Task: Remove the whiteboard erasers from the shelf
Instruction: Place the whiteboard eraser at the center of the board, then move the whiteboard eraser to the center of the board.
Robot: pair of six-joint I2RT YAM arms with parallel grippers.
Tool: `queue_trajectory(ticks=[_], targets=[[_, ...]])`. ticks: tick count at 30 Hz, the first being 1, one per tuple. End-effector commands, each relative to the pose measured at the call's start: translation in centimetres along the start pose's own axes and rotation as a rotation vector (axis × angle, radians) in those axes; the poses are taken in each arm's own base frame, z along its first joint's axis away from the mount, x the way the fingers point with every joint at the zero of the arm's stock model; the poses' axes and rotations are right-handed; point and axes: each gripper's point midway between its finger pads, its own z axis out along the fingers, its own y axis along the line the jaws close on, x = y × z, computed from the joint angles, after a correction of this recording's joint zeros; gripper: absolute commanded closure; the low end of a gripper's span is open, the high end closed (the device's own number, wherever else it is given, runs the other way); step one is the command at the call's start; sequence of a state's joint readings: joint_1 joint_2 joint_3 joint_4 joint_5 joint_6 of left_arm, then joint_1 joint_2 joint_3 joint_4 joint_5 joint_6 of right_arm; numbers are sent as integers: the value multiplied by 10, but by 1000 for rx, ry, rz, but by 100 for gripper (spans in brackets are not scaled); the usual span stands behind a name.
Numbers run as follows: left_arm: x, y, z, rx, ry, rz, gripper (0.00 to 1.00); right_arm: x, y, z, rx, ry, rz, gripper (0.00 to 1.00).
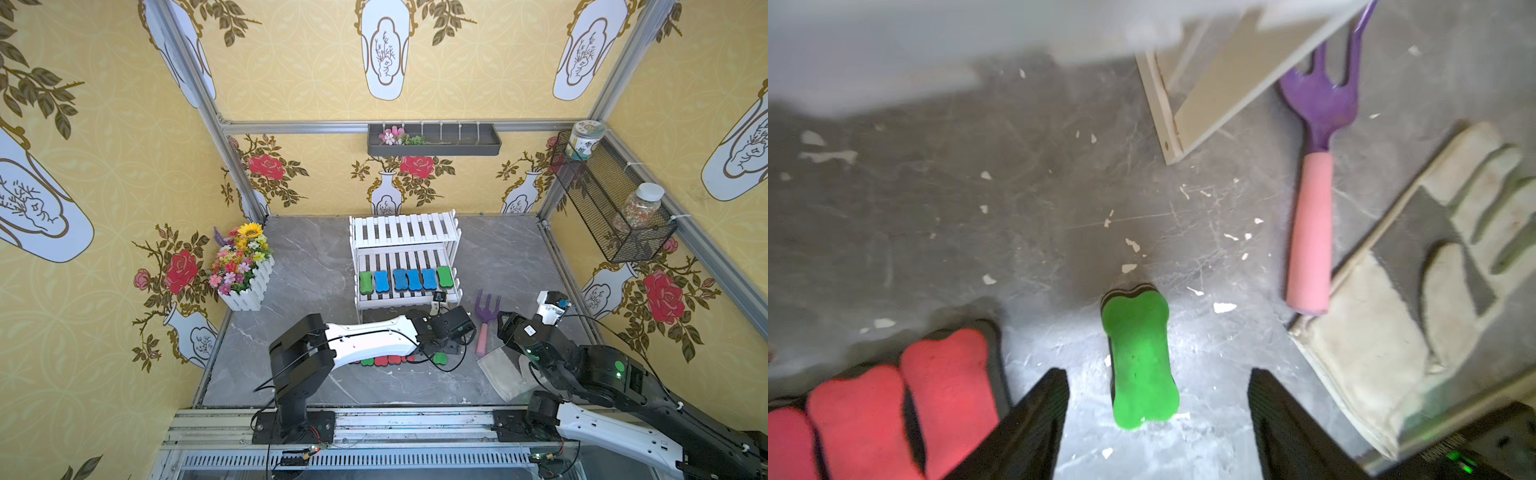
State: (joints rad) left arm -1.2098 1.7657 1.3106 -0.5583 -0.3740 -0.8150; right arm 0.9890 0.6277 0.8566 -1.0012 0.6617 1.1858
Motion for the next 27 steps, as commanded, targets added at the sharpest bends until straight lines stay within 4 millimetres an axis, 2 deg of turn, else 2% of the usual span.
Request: queue_trajectory(ticks=[1, 5, 7, 9, 12, 15, 18, 23, 27], targets=[[-13, 1, -40, 37, -82, -27, 16, 20, -1, 8, 7, 72, 8, 34], [-25, 1, -111, 107, -195, -28, 6, 72, 8, 34, -17, 239, -24, 35], [-30, 13, -142, 127, -233, -59, 1, 104, 15, 49, -38, 332, -40, 36], [-33, 30, -167, 143, -268, -99, 1, 130, 21, 62, -57, 406, -45, 37], [-36, 57, -197, 163, -322, -144, 0, 159, 21, 77, -51, 482, -69, 40], [-36, 84, -214, 127, -355, -175, 0, 173, 17, 86, -20, 514, -103, 43], [-32, 104, -221, 98, -365, -198, 0, 178, 20, 93, -17, 516, -114, 43], [-30, 117, -237, 129, -386, -213, 1, 185, 25, 104, -19, 523, -149, 45], [-34, 124, -254, 145, -409, -219, 0, 188, 26, 113, -7, 531, -172, 49]])
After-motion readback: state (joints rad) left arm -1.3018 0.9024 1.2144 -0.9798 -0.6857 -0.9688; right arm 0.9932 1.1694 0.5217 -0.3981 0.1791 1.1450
